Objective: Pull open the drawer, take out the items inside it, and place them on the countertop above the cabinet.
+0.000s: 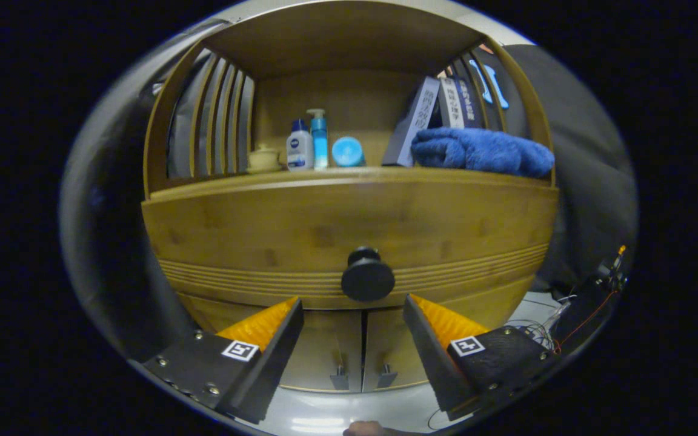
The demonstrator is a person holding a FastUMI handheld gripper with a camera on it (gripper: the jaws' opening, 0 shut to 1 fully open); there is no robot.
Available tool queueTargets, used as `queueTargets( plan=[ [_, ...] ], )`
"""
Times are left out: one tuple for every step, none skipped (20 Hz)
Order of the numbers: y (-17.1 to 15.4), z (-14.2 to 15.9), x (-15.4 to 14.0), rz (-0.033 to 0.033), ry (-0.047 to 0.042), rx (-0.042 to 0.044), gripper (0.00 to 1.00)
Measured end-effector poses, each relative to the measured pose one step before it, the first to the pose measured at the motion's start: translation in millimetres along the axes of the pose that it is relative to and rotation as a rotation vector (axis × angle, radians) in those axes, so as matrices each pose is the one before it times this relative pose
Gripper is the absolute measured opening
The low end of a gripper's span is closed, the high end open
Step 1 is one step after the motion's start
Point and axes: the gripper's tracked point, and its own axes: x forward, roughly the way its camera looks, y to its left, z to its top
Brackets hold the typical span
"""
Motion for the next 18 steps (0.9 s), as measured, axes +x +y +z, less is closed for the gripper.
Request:
queueTargets(
  plan=[
    [2.69,12.56,-12.18,0.02196,-0.02055,-0.01295,0.99],
    [0.99,7.77,-8.45,0.01304,-0.01281,-0.01200,0.99],
    [0.46,10.37,-14.21,0.00342,-0.00974,-0.01379,0.99],
    [-1.58,10.14,-14.91,-0.00141,-0.01209,-0.01185,0.99],
    [-2.84,13.24,-13.93,-0.00684,-0.02054,-0.00582,0.99],
    [-1.43,9.21,-10.00,-0.00111,-0.01120,0.00890,0.99],
    [2.90,10.96,-13.46,0.01885,-0.00819,0.01349,0.99],
    [0.73,10.82,-14.02,0.01791,-0.00302,0.00745,0.99],
    [-3.36,12.03,-14.06,0.00508,-0.01089,0.00170,0.99],
    [-6.94,11.31,-11.45,-0.00657,-0.00731,-0.00846,0.99],
    [-6.04,8.61,-13.59,-0.01498,-0.00441,-0.01901,0.98],
    [-7.26,8.24,-12.64,-0.00855,-0.00032,-0.00927,0.98],
    [-2.49,9.27,-13.97,-0.00851,-0.01252,0.02535,0.98],
    [-8.95,10.69,-8.97,-0.02173,-0.01748,0.00712,0.98],
    [-5.80,13.33,-9.91,-0.01328,-0.03093,0.00340,0.98],
    [-5.12,9.07,-10.88,-0.01661,-0.01529,0.01039,0.98],
    [-5.00,3.72,-8.80,-0.01518,0.00435,0.01087,0.98],
    [-1.35,4.48,-8.68,-0.00403,0.00344,0.01231,0.98]
  ],
)
